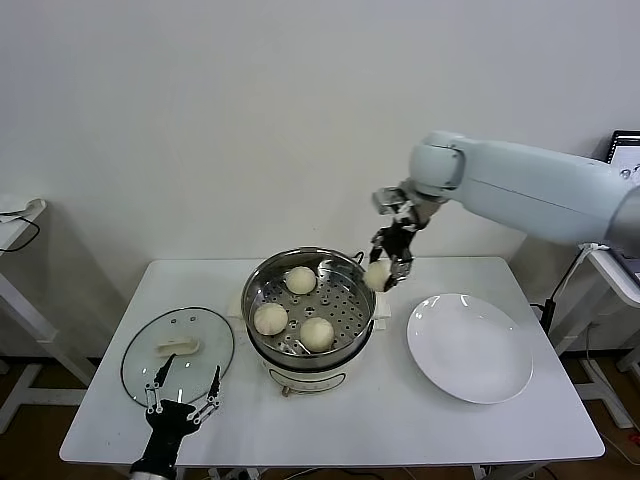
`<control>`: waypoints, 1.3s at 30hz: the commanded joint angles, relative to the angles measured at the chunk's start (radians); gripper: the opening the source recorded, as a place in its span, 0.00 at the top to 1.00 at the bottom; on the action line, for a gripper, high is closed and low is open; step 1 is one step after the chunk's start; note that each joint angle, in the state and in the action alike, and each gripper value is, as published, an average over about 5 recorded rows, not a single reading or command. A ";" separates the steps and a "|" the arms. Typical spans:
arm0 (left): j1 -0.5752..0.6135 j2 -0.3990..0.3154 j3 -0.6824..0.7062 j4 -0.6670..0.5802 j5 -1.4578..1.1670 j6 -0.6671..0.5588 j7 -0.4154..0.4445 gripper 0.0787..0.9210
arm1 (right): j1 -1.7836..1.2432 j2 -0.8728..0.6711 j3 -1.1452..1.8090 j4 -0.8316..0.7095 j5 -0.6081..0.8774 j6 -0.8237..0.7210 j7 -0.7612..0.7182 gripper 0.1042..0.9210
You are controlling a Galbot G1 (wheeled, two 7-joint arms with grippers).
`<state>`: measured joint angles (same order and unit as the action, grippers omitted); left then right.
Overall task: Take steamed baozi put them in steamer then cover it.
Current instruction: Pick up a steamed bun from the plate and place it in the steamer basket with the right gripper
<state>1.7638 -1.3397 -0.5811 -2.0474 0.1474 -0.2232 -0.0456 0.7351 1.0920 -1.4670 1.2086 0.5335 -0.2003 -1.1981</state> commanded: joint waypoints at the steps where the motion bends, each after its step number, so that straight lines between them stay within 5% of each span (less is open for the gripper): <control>1: 0.003 0.001 -0.012 -0.019 -0.003 -0.004 -0.001 0.12 | 0.014 0.183 -0.075 -0.028 0.048 -0.040 0.057 0.33; 27: 0.011 -0.002 -0.018 -0.018 -0.001 -0.013 -0.003 0.12 | -0.112 0.233 -0.100 -0.123 -0.035 -0.065 0.129 0.30; 39: 0.002 0.000 -0.022 -0.013 0.004 -0.008 -0.004 0.12 | -0.118 0.202 -0.064 -0.082 -0.051 -0.063 0.150 0.12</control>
<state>1.7704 -1.3415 -0.6026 -2.0618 0.1491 -0.2351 -0.0496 0.6197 1.3035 -1.5494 1.1019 0.4941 -0.2629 -1.0610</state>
